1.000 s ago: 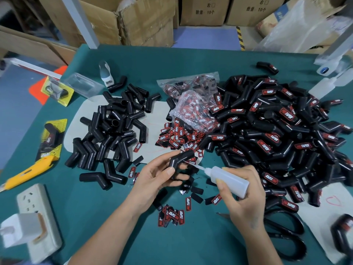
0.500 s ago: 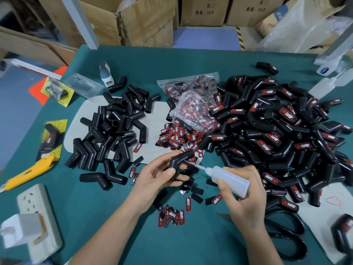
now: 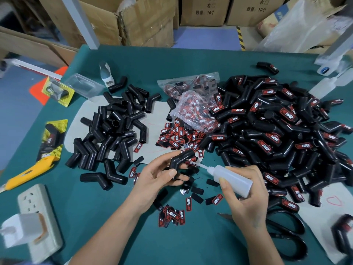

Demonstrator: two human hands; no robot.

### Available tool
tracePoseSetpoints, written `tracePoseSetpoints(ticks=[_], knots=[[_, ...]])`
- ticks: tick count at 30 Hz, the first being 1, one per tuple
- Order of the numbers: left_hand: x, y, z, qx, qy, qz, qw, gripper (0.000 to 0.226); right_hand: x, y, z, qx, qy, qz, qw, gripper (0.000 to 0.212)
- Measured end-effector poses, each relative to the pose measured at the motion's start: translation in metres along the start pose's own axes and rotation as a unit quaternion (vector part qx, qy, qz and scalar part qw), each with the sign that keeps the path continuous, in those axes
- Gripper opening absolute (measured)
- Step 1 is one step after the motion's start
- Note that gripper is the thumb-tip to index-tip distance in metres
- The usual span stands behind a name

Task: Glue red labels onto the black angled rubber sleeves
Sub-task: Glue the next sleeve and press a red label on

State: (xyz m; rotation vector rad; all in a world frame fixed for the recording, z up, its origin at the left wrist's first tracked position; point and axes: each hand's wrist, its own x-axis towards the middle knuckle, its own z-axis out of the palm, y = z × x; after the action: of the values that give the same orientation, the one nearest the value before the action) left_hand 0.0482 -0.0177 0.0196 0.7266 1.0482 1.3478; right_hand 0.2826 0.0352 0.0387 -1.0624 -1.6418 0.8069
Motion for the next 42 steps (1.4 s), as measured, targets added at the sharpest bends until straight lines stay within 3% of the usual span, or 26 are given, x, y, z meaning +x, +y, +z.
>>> tracePoseSetpoints(ticks=[42], knots=[[0.0001,-0.0021,0.0025,0.002,0.016,0.005,1.000,0.044,0.0010,0.0001,-0.0009,-0.008,0.015,-0.013,1.000,0.021]])
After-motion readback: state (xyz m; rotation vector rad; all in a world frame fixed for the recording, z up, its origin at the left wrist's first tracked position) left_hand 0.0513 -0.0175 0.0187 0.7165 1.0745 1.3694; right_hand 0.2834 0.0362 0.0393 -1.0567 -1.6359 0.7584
